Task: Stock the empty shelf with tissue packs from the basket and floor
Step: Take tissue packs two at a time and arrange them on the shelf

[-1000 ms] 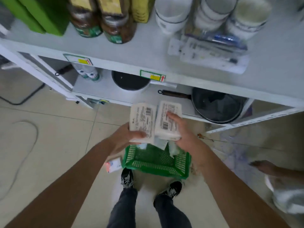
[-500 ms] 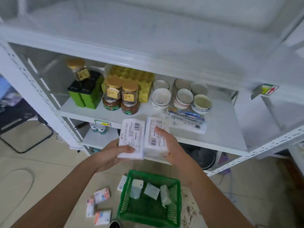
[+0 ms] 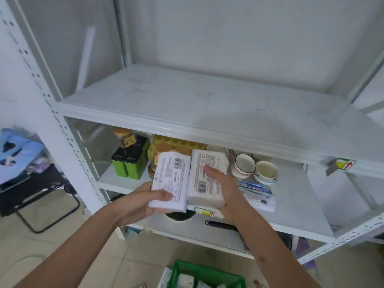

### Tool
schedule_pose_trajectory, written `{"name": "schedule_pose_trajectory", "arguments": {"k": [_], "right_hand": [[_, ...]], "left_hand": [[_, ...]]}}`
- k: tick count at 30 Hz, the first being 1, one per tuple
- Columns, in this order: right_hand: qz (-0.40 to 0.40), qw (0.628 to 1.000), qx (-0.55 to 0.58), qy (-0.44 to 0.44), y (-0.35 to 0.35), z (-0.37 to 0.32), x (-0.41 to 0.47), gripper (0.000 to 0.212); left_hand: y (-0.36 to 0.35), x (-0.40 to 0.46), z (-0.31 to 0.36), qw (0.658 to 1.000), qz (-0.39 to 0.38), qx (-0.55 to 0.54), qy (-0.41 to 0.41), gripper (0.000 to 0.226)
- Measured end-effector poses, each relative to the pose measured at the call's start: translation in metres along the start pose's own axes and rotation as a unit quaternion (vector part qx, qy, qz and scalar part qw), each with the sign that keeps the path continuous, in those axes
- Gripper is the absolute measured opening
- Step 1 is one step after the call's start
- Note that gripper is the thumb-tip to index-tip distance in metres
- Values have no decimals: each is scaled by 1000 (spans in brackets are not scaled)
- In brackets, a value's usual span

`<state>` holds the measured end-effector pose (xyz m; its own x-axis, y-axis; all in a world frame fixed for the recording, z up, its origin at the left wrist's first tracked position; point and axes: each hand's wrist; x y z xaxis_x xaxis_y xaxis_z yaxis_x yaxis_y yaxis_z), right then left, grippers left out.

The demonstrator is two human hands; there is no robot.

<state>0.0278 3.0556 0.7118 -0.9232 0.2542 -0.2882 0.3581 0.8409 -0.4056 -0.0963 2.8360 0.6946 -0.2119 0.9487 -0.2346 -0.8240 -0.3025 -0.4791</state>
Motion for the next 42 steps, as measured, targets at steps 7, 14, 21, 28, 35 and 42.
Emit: {"name": "schedule_pose_trajectory", "arguments": {"k": [7, 14, 21, 28, 35, 42], "right_hand": [[-89, 996, -27, 14, -29, -53, 17, 17], [-105, 992, -62, 37, -79, -109, 70, 43], [-84, 992, -73, 53, -149, -150, 160, 47], [39, 994, -70, 76, -196, -141, 236, 65], [193, 946, -222, 135, -217, -129, 269, 45], [200, 920, -302, 150, -228, -119, 271, 85]], "left_hand": [[-1, -17, 44, 998, 21, 12, -61, 69], [10, -16, 115, 986, 97, 45, -130, 72], [75, -12, 202, 951, 220, 114, -184, 83], [157, 3, 256, 939, 265, 148, -162, 100], [204, 21, 294, 873, 270, 391, -111, 47], [229, 26, 296, 839, 288, 424, -182, 41]]}}
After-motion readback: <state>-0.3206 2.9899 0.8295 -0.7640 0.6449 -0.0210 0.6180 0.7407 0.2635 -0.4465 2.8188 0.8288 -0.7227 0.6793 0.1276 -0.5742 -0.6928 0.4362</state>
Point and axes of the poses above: each hand's wrist, its own x-axis towards the middle knuckle, its own y-axis out of the back of the hand, z = x × y, and after that the axes turned 13 degrees about -z, right-handed
